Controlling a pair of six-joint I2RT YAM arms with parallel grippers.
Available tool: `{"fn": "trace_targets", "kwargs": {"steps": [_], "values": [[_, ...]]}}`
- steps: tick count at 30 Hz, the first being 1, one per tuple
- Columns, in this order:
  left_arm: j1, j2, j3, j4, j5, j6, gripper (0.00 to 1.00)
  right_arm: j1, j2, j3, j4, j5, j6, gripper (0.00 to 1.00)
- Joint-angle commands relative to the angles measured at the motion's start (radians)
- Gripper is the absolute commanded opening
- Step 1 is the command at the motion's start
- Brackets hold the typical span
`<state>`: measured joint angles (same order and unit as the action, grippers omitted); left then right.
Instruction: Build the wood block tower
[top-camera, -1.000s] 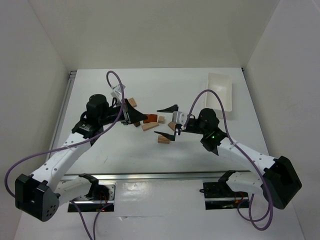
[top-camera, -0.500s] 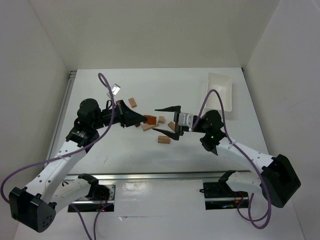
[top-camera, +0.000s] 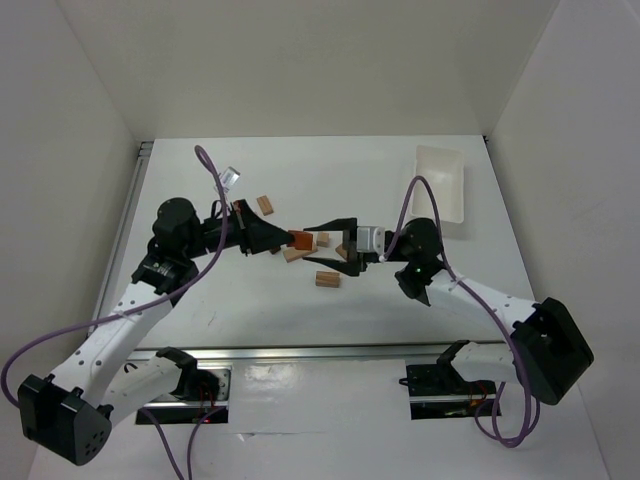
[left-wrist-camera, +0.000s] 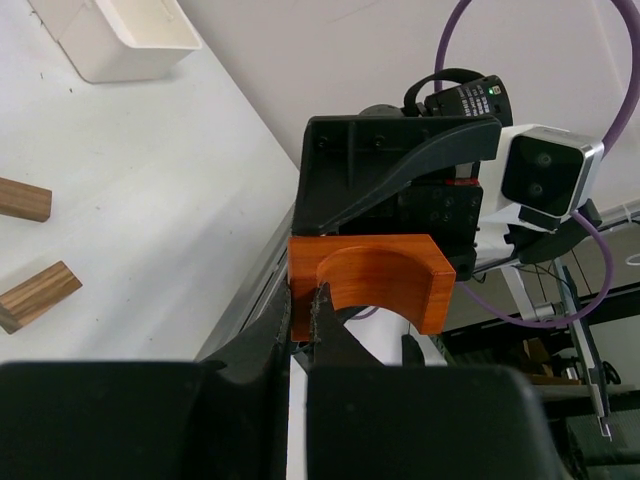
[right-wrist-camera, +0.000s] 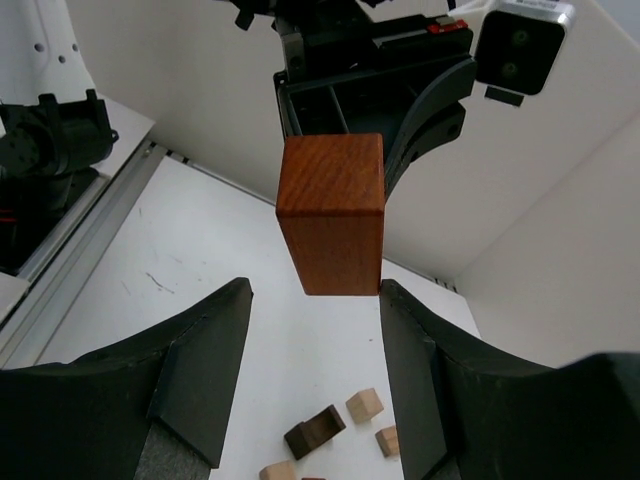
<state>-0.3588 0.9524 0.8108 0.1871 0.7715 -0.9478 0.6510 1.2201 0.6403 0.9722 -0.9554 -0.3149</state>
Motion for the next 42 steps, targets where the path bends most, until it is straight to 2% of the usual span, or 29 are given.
{"fn": "trace_targets", "kwargs": {"steps": [1, 8, 15, 19, 29, 37, 38, 39, 40, 42], "values": [[0.003, -0.029, -0.009, 0.066, 0.023, -0.005, 0.00, -0.004, 0.001, 0.052, 0.132, -0.028, 0.023, 0.61], [0.003, -0.029, -0.009, 0.084, 0.023, -0.005, 0.00, -0.004, 0.010, 0.075, 0.119, -0.028, 0.023, 0.61], [0.003, -0.029, -0.018, 0.091, 0.023, -0.005, 0.00, -0.004, 0.030, 0.104, 0.118, -0.105, 0.033, 0.61], [0.003, -0.038, -0.018, 0.078, 0.023, -0.005, 0.00, -0.004, 0.039, 0.113, 0.141, -0.114, 0.046, 0.46], [0.003, -0.038, -0.030, 0.114, 0.034, -0.023, 0.00, -0.004, 0.059, 0.124, 0.215, -0.164, 0.114, 0.46], [0.003, -0.029, -0.039, 0.114, 0.043, -0.023, 0.00, -0.004, 0.099, 0.157, 0.206, -0.217, 0.123, 0.46], [0.003, -0.029, -0.039, 0.114, 0.043, -0.023, 0.00, -0.004, 0.099, 0.157, 0.206, -0.217, 0.137, 0.42], [0.003, -0.029, -0.030, 0.103, 0.043, -0.023, 0.00, -0.004, 0.099, 0.157, 0.227, -0.227, 0.137, 0.33], [0.003, -0.029, -0.021, 0.085, 0.034, -0.014, 0.00, -0.004, 0.110, 0.157, 0.227, -0.227, 0.149, 0.17], [0.003, -0.029, -0.007, 0.042, 0.034, -0.014, 0.00, -0.004, 0.119, 0.157, 0.226, -0.227, 0.149, 0.04]]}}
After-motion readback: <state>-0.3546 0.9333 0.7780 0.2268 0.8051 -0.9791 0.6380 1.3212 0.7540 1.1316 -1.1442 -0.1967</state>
